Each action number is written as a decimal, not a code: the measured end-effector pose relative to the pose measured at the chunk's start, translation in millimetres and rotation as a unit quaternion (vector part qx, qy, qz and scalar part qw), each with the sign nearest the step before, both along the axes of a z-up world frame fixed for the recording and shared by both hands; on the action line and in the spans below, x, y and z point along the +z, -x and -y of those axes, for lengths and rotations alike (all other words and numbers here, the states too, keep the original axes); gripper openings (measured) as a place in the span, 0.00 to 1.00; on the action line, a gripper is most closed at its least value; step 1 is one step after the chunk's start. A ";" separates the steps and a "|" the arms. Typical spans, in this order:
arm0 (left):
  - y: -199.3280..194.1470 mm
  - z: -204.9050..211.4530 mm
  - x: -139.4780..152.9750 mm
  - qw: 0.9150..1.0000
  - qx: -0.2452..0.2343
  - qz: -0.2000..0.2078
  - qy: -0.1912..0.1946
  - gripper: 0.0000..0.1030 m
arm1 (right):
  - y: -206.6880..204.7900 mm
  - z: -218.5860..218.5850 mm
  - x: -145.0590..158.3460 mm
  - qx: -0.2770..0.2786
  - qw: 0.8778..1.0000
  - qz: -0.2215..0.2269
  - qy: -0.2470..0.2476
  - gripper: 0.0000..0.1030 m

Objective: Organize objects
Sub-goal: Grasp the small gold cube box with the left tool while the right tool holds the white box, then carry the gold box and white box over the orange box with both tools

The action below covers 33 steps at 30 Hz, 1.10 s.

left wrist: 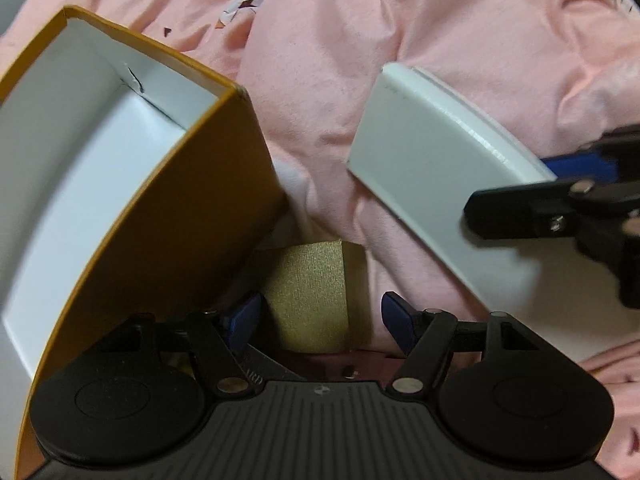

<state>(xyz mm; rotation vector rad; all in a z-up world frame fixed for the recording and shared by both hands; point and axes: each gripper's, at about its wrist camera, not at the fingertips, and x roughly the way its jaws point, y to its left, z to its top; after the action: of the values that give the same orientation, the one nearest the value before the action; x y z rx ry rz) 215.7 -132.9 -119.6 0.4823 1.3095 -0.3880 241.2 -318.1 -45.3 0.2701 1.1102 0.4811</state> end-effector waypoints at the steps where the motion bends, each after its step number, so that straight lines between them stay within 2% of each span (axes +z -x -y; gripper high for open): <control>1: 2.6 1.4 -2.3 1.000 -0.003 0.007 -0.008 0.79 | 0.3 -0.2 0.1 0.000 1.000 0.001 0.001 0.30; 9: 13.1 9.3 -17.8 0.999 -0.011 0.031 -0.038 0.83 | 1.8 -0.3 0.8 -0.001 1.000 0.002 0.002 0.29; 11: 14.2 8.6 -18.6 0.998 -0.009 0.039 -0.045 0.77 | 2.2 -0.5 1.2 -0.001 1.000 0.002 0.003 0.29; 16: 17.7 0.4 -11.2 0.999 -0.002 0.045 -0.020 0.69 | 4.9 -2.6 3.6 0.000 1.000 0.006 0.010 0.30; 20: 25.9 -7.3 3.5 0.998 0.010 0.064 0.013 0.57 | 7.0 -5.3 7.9 0.003 1.000 0.010 0.014 0.30; 22: 30.9 -12.8 13.2 0.996 0.022 0.078 0.032 0.55 | 8.3 -6.6 11.7 0.004 1.000 0.012 0.014 0.30; 25: 39.8 -21.8 36.7 0.992 0.045 0.091 0.080 0.54 | 11.7 -9.6 20.4 0.007 0.999 0.025 0.018 0.30; 28: 44.9 -26.5 68.8 0.984 0.071 0.105 0.129 0.54 | 14.6 -15.2 29.2 0.012 0.999 0.039 0.024 0.30; 30: 58.2 -36.2 77.2 0.976 0.087 0.117 0.160 0.54 | 16.2 -22.0 36.3 0.019 0.998 0.047 0.030 0.30; 33: 57.2 -38.2 100.6 0.964 0.112 0.147 0.189 0.54 | 19.0 -35.0 50.0 0.032 0.997 0.065 0.040 0.30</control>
<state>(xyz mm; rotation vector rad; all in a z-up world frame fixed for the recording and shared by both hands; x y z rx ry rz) 158.5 -94.7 -19.0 0.0639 0.9578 -0.3514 222.2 -283.1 4.7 0.1312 1.0112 0.5037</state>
